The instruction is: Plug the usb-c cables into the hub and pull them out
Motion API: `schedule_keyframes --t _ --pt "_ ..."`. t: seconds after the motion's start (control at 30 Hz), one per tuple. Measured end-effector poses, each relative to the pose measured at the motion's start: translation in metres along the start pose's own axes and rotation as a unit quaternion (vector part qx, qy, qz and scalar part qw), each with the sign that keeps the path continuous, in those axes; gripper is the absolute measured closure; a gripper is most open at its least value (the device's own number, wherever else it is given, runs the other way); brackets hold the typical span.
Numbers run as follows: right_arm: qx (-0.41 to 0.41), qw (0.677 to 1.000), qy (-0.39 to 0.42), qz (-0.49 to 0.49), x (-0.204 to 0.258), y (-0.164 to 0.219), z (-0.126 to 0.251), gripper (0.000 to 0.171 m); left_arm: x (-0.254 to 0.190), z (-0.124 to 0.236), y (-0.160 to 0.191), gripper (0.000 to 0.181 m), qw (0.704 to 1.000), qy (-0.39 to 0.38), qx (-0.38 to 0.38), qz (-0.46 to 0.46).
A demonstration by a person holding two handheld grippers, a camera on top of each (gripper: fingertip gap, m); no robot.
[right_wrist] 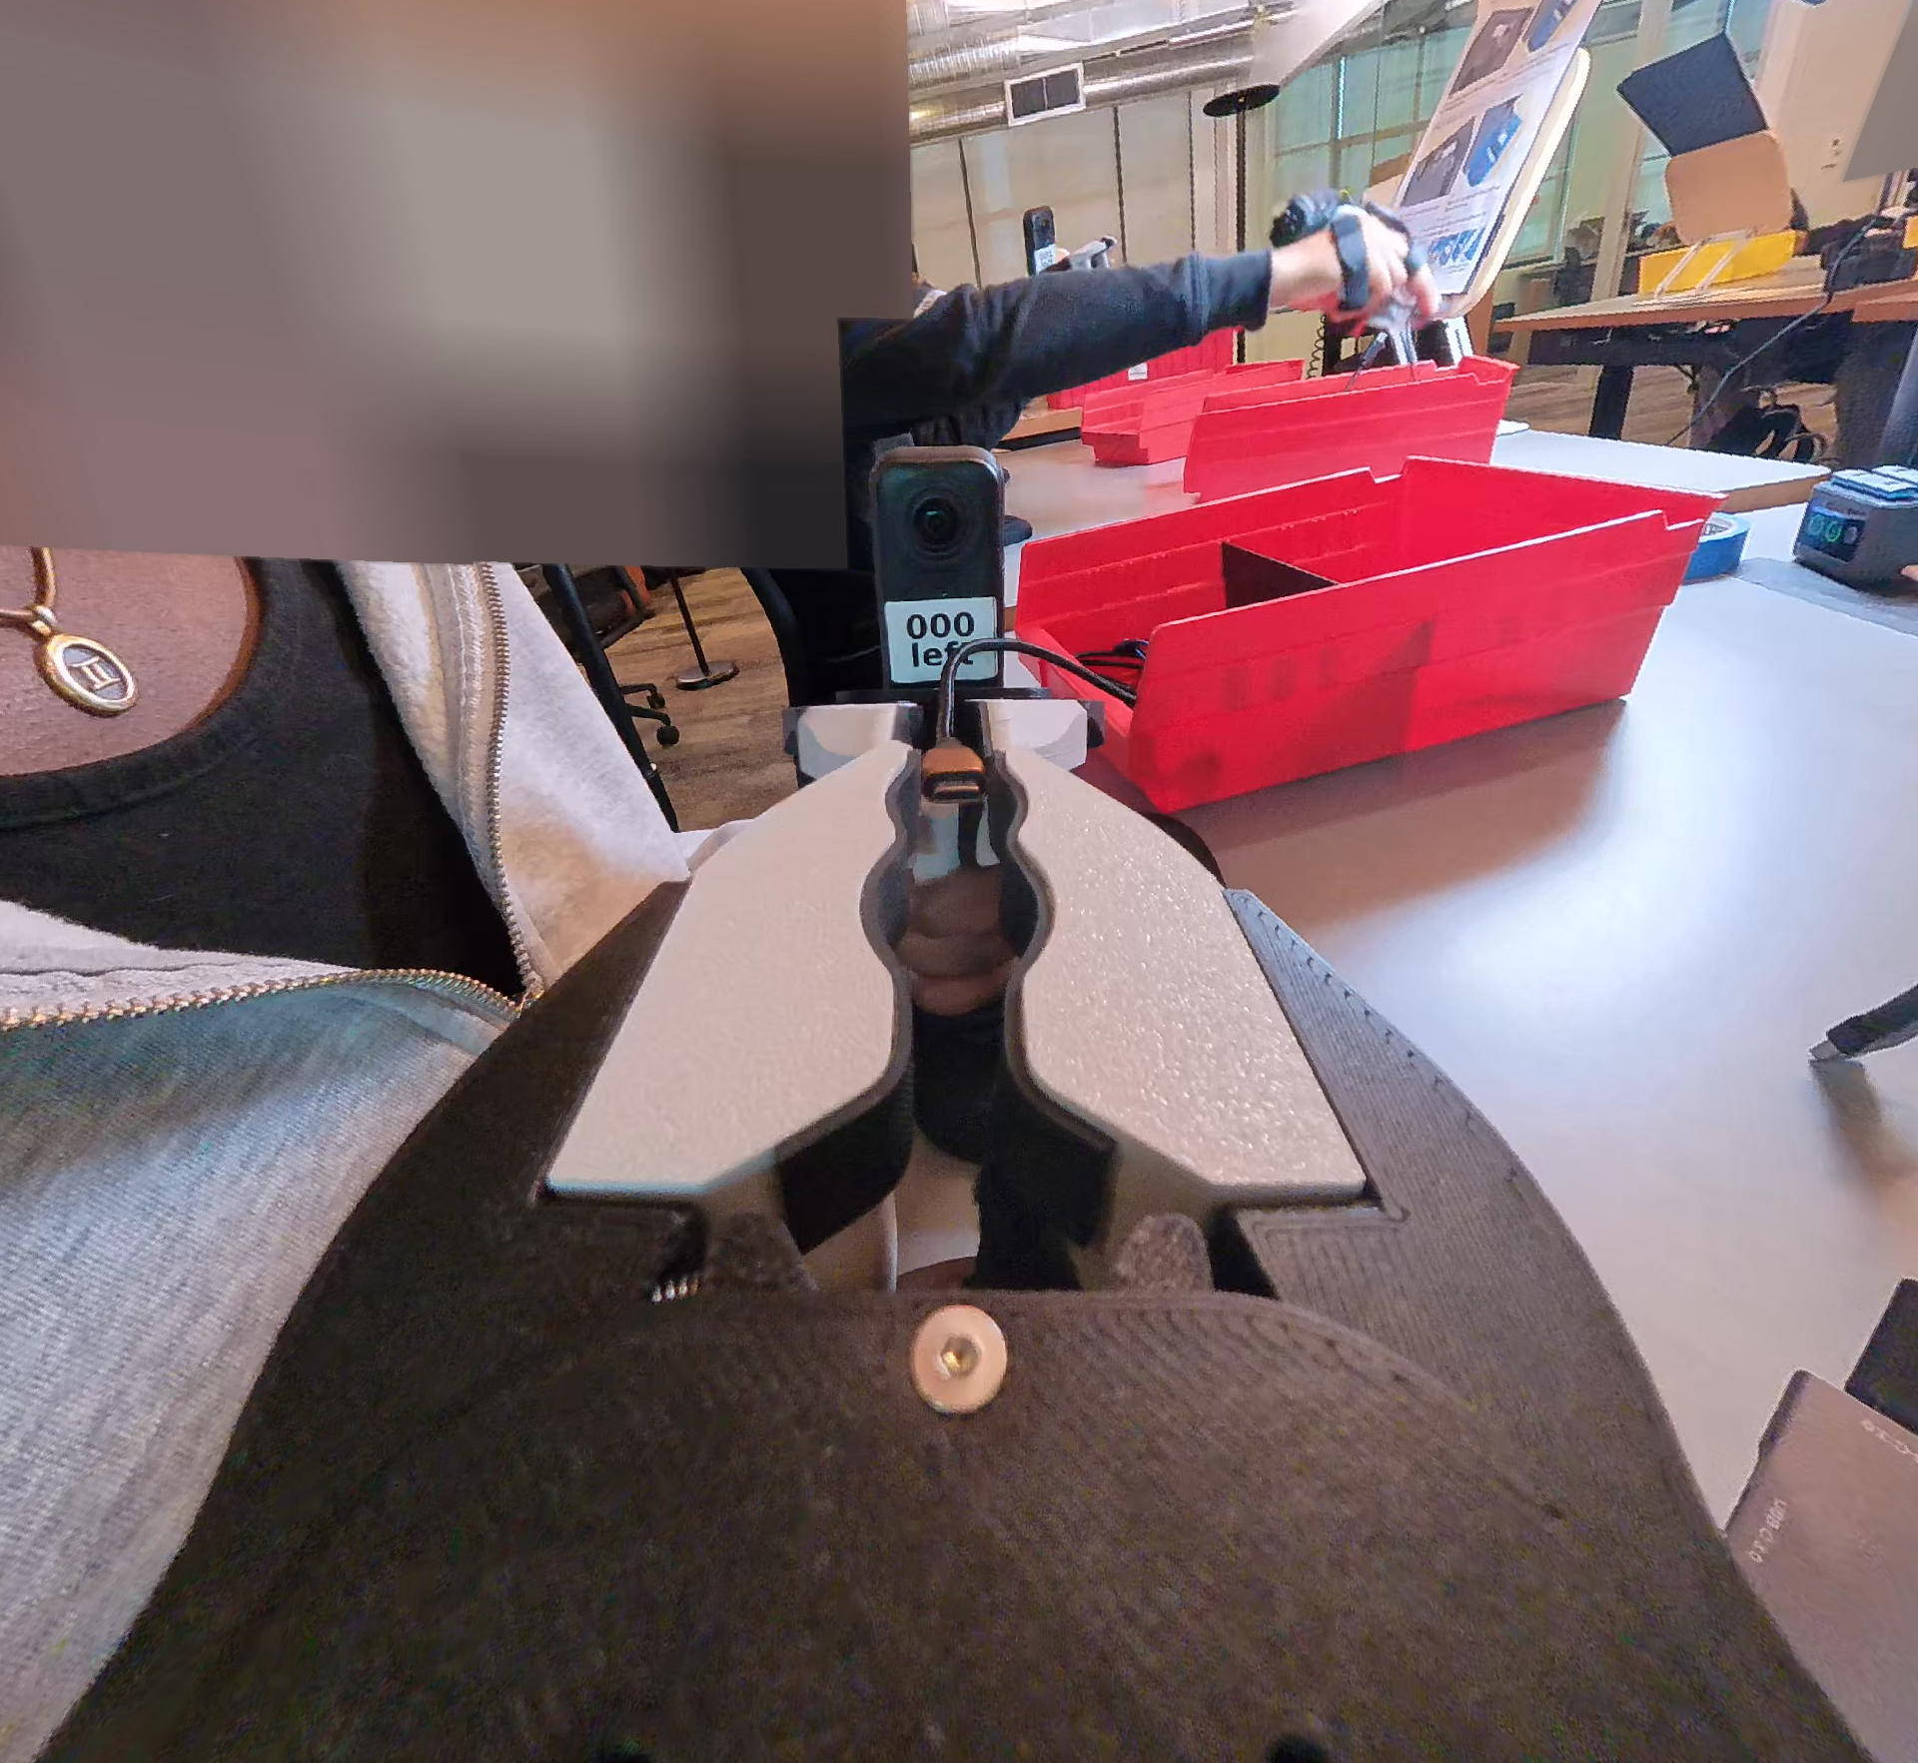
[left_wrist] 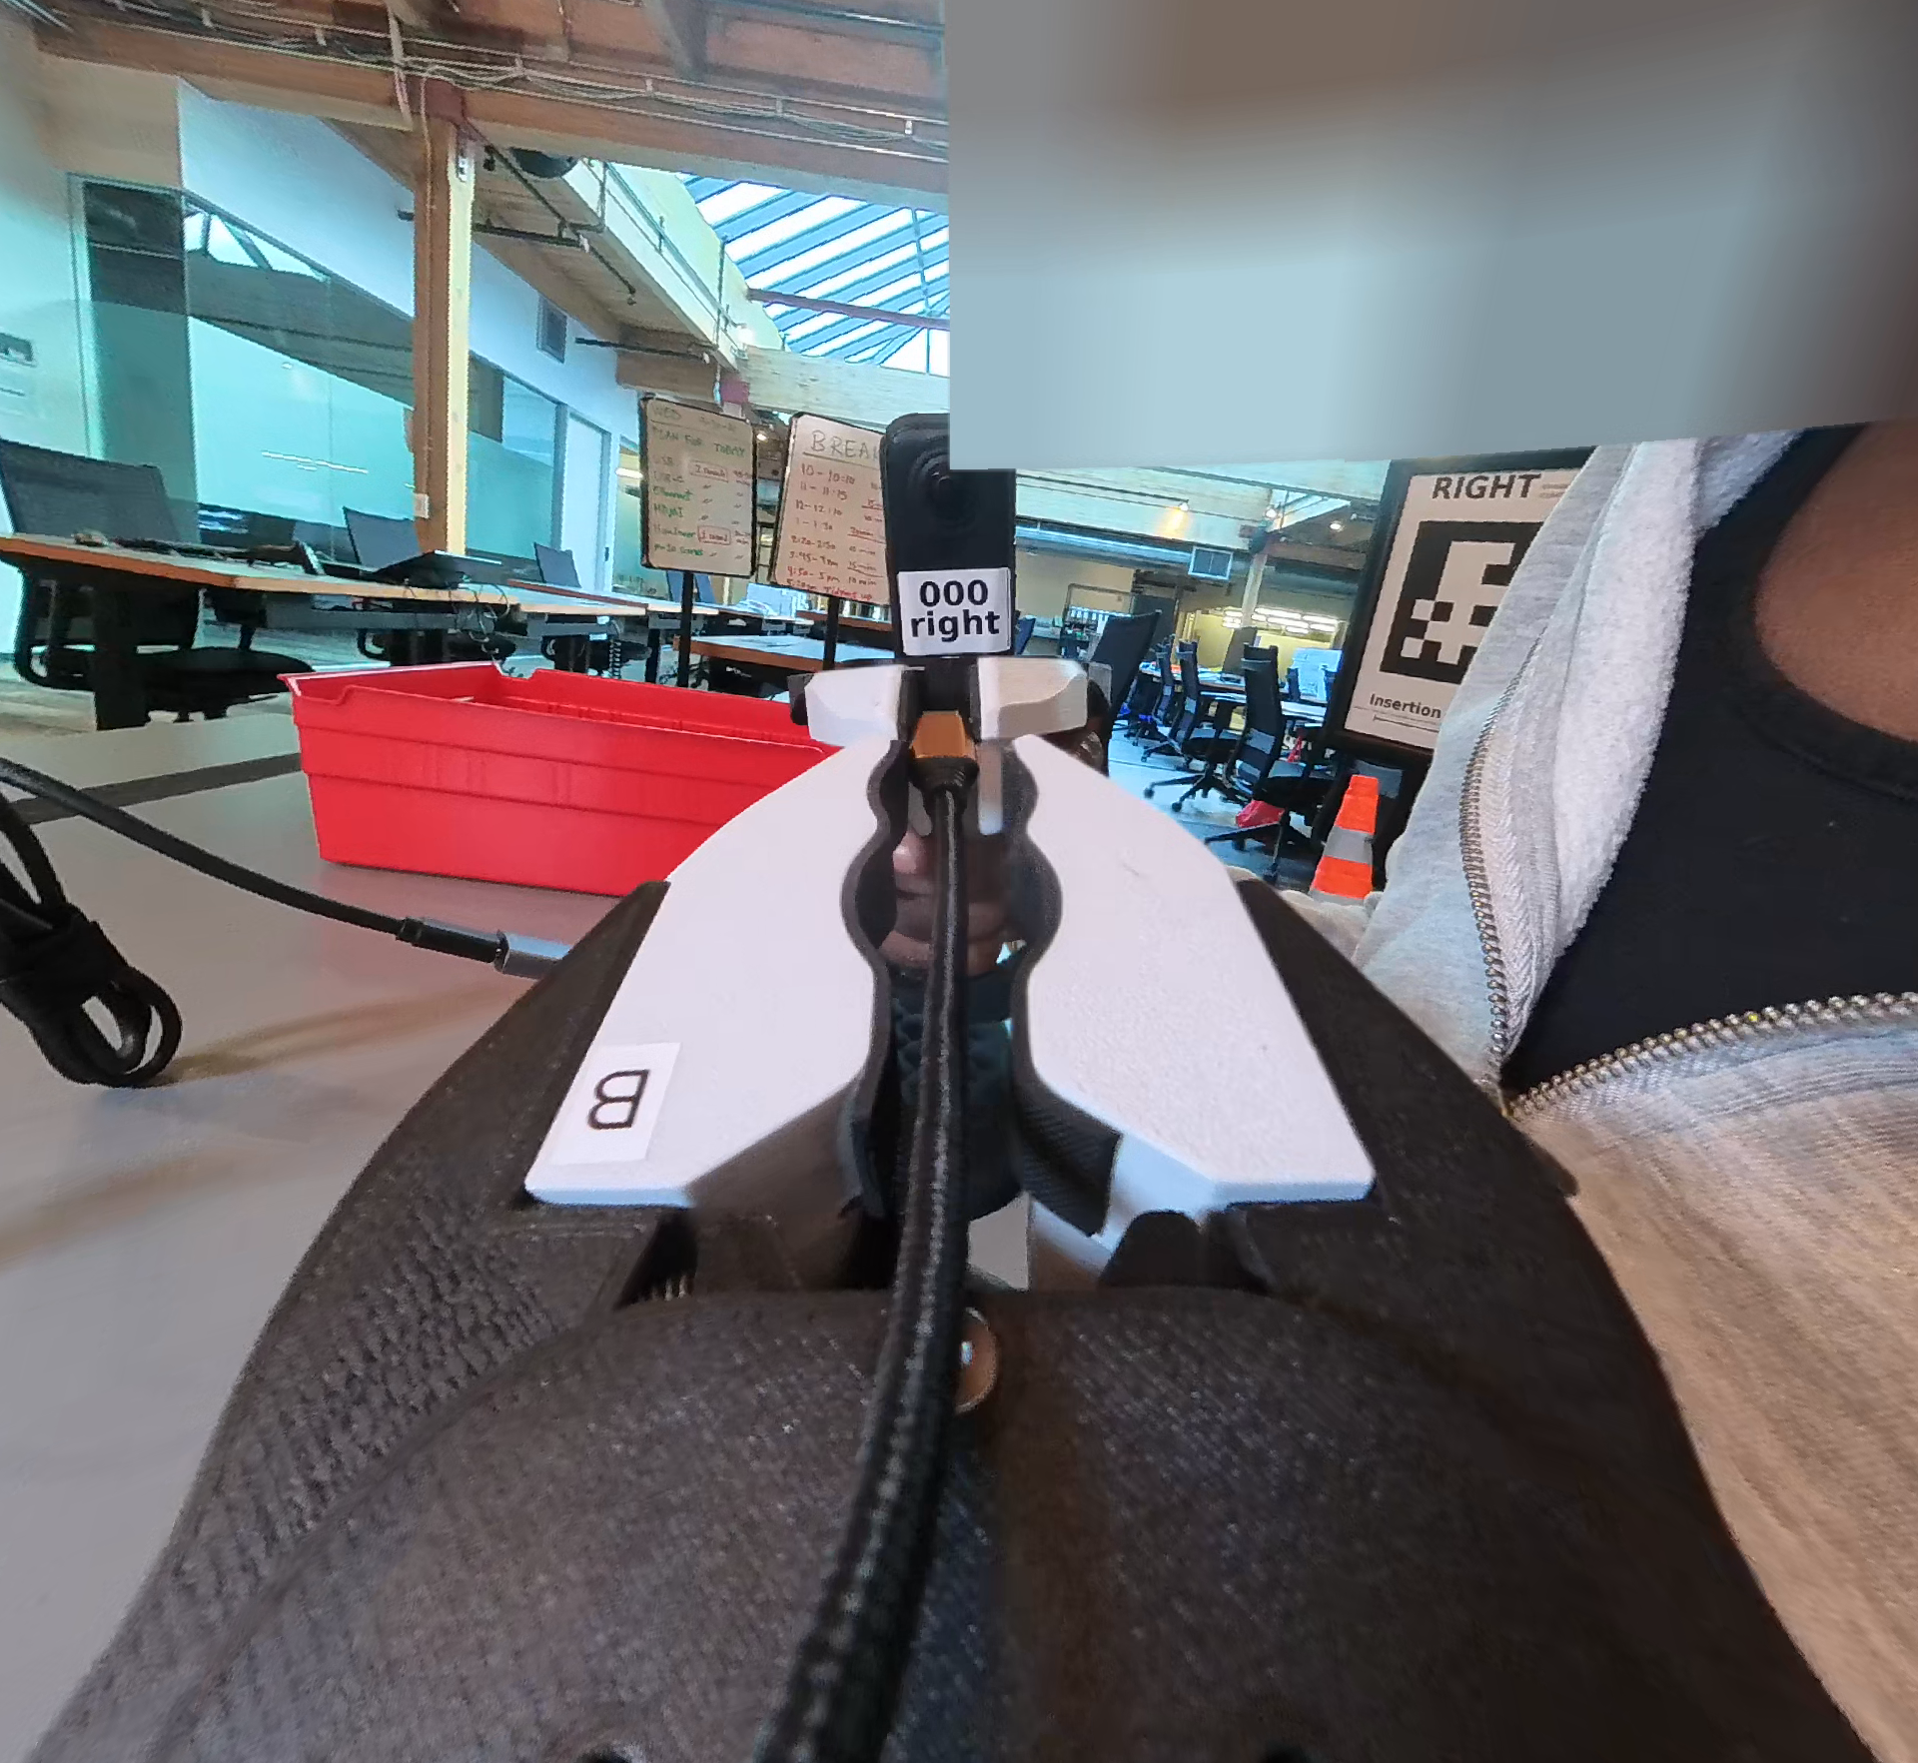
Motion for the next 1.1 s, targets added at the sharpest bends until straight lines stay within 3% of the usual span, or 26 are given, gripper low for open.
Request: schedule_keyframes --t 0.27,0.3,0.37,0.47,0.53,0.67,0.83,0.93,1.03,1.1 --pt "0.016 1.0 0.006 0.005 -0.001 0.0 0.002 0.159 0.002 -0.001 0.002 0.168 1.0 -0.017 0.009 -0.012" --pt "0.023 1.0 0.015 -0.002 -0.003 -0.002 0.006 0.152 0.001 -0.002 0.003 0.168 1.0 -0.017 0.01 -0.017" --pt "0.038 0.997 0.041 -0.05 -0.014 -0.006 0.021 0.128 0.001 -0.001 0.003 0.168 1.0 -0.015 0.01 -0.019" --pt "0.082 0.978 0.097 -0.168 -0.047 0.001 0.056 0.11 0.0 -0.002 0.004 0.168 1.0 -0.009 0.015 -0.02" --pt "0.106 0.954 0.151 -0.236 -0.073 0.01 0.078 0.107 -0.001 -0.001 0.004 0.168 1.0 -0.005 0.015 -0.02" --pt "0.198 0.923 0.16 -0.289 -0.092 0.034 0.099 0.104 -0.001 0.0 0.003 0.168 1.0 0.001 0.01 -0.014" --pt "0.277 0.883 0.11 -0.362 -0.1 0.071 0.099 0.114 -0.001 0.0 0.004 0.168 1.0 0.005 0.011 -0.014" --pt "0.286 0.885 0.062 -0.363 -0.097 0.072 0.091 0.126 -0.001 0.0 0.005 0.168 1.0 0.006 0.013 -0.013" --pt "0.281 0.887 0.019 -0.365 -0.094 0.072 0.09 0.153 -0.001 -0.001 0.005 0.168 1.0 0.006 0.014 -0.013" --pt "0.249 0.898 0.007 -0.362 -0.093 0.066 0.09 0.155 -0.001 -0.001 0.005 0.168 1.0 0.007 0.014 -0.013"
Point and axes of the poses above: each gripper's, where its closed fingertips meet, z back along the fingers, y out of its underside, x = y × z across the jaws, the point moved 5 cm from there along z, back along the fingers, and after that the axes turned 3 degrees about y, right-handed, at the moved point
